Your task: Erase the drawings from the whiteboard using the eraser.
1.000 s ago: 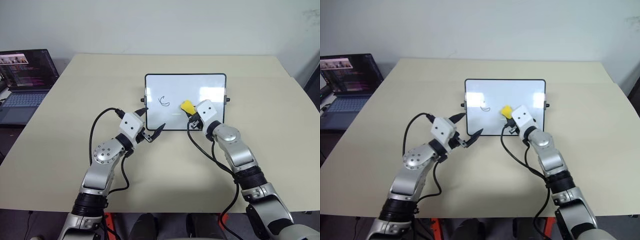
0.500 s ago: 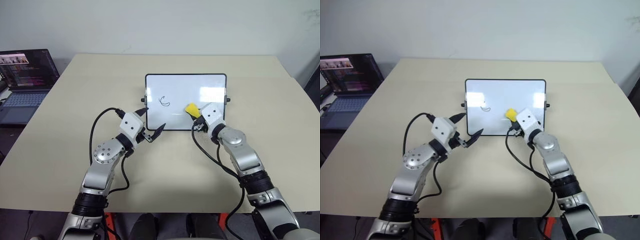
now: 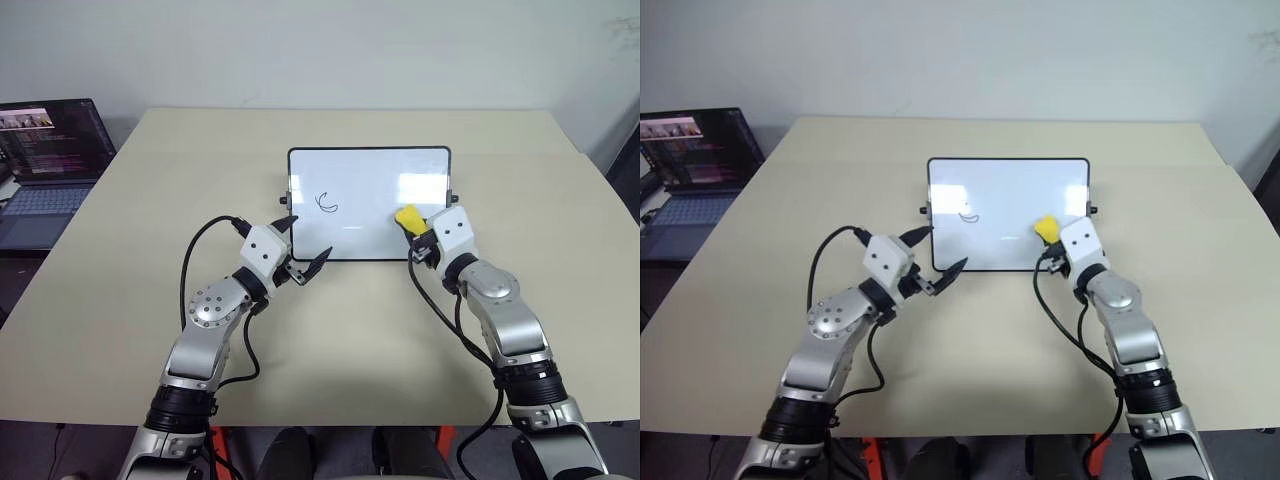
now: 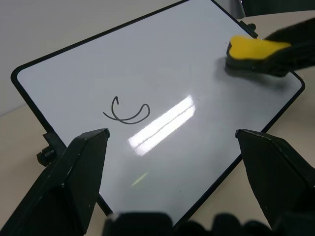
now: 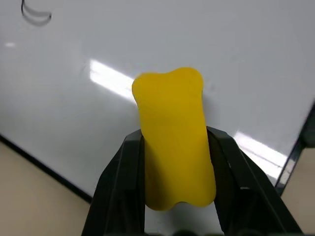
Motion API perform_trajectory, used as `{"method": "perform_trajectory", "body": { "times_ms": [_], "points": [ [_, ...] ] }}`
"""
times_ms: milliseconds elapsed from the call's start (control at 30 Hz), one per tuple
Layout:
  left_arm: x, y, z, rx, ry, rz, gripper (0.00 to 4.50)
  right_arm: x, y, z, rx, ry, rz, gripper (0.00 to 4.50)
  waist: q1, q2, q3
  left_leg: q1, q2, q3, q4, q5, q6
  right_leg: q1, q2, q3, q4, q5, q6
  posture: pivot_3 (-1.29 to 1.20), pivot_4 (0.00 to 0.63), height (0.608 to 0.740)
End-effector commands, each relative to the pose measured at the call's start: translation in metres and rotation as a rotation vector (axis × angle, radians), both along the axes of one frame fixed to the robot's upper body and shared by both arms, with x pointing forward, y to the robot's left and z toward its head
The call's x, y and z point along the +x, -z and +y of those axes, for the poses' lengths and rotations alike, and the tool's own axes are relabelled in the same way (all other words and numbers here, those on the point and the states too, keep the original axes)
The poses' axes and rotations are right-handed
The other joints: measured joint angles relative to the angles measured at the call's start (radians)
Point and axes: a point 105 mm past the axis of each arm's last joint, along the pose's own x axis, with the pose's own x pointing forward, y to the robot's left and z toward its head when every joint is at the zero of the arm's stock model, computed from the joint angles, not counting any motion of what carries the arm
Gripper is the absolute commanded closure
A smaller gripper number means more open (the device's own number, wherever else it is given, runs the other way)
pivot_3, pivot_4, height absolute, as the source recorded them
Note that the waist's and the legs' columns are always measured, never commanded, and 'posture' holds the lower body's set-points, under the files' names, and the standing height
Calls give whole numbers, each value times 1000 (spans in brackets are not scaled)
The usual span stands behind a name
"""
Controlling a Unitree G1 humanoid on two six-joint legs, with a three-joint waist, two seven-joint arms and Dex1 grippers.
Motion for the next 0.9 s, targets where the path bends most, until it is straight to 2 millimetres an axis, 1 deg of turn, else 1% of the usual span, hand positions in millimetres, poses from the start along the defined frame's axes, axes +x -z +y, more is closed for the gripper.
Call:
{"method": "perform_trajectory", "body": {
  "times_ms": [33,133,467,733,800,900],
  "points": [
    [-3,-15,-1,-7,7,-56,0,-3,-24,5,59,-4,-66,3112,0,0,0,0,0,0,0,0,0,0,0,0,0,0,0,0,150,740],
    [-3,-15,-1,-4,10,-55,0,-3,-27,5,68,17,-73,3112,0,0,0,0,0,0,0,0,0,0,0,0,0,0,0,0,150,740],
    [-2,-16,0,3,13,-58,0,-3,-24,9,75,17,-63,3112,0,0,0,0,0,0,0,0,0,0,0,0,0,0,0,0,150,740],
    [-3,-17,0,10,19,-62,0,-2,-22,6,64,18,-58,3112,0,0,0,0,0,0,0,0,0,0,0,0,0,0,0,0,150,740],
    [-3,-16,1,11,16,-60,0,-2,-23,8,62,8,-65,3112,0,0,0,0,0,0,0,0,0,0,0,0,0,0,0,0,150,740],
    [-5,-14,5,12,0,-52,0,1,-29,17,52,-26,-93,3112,-2,0,0,0,0,0,0,0,0,0,0,0,0,0,0,0,150,740]
  ]
}}
